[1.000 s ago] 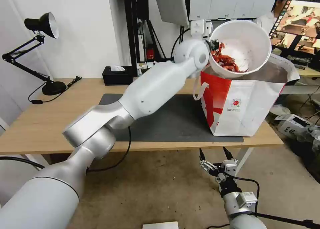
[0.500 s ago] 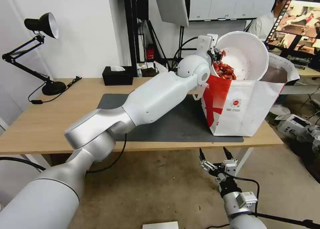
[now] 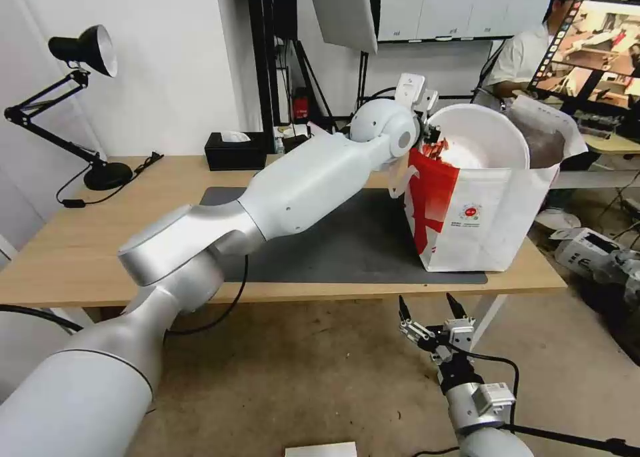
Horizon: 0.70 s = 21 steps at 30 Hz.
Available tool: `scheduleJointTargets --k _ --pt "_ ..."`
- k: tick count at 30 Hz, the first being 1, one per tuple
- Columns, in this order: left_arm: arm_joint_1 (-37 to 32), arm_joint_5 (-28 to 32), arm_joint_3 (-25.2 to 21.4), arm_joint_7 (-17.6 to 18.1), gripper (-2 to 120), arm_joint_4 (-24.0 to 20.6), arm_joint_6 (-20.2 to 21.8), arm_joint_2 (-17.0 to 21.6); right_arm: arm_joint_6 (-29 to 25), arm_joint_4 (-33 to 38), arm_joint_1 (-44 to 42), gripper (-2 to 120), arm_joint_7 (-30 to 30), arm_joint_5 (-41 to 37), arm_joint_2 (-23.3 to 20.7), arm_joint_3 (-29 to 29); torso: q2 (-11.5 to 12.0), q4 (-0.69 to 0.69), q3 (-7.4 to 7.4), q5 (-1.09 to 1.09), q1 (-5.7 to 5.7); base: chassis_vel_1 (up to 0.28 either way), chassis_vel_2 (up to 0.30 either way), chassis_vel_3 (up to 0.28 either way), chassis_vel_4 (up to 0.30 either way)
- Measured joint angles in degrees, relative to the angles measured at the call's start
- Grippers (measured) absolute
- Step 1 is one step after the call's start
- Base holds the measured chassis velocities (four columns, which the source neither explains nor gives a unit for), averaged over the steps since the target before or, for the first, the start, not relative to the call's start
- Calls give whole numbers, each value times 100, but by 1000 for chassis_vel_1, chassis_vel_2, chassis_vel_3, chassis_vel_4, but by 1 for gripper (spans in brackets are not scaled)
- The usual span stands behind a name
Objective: Pick up the trash from the table and place it into the takeout bag.
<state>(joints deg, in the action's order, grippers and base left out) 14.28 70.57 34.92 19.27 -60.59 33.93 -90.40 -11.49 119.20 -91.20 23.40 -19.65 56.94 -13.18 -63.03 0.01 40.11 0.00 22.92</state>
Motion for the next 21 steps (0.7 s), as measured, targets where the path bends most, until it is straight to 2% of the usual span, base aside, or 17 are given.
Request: scheduleJointTargets --k 16,18,20,21 --pt "5 30 172 -86 0 43 55 -78 0 0 0 100 0 0 0 0 0 -1 0 0 0 0 0 0 0" --pt "-7 50 165 -99 11 21 110 -75 0 0 0 100 0 0 0 0 0 -1 0 0 0 0 0 0 0" --pt "-9 51 161 -100 12 20 120 -76 0 0 0 100 0 0 0 0 0 -1 0 0 0 0 0 0 0" --pt "-14 55 154 -101 17 18 134 -77 0 0 0 100 0 0 0 0 0 -1 0 0 -1 0 0 0 0"
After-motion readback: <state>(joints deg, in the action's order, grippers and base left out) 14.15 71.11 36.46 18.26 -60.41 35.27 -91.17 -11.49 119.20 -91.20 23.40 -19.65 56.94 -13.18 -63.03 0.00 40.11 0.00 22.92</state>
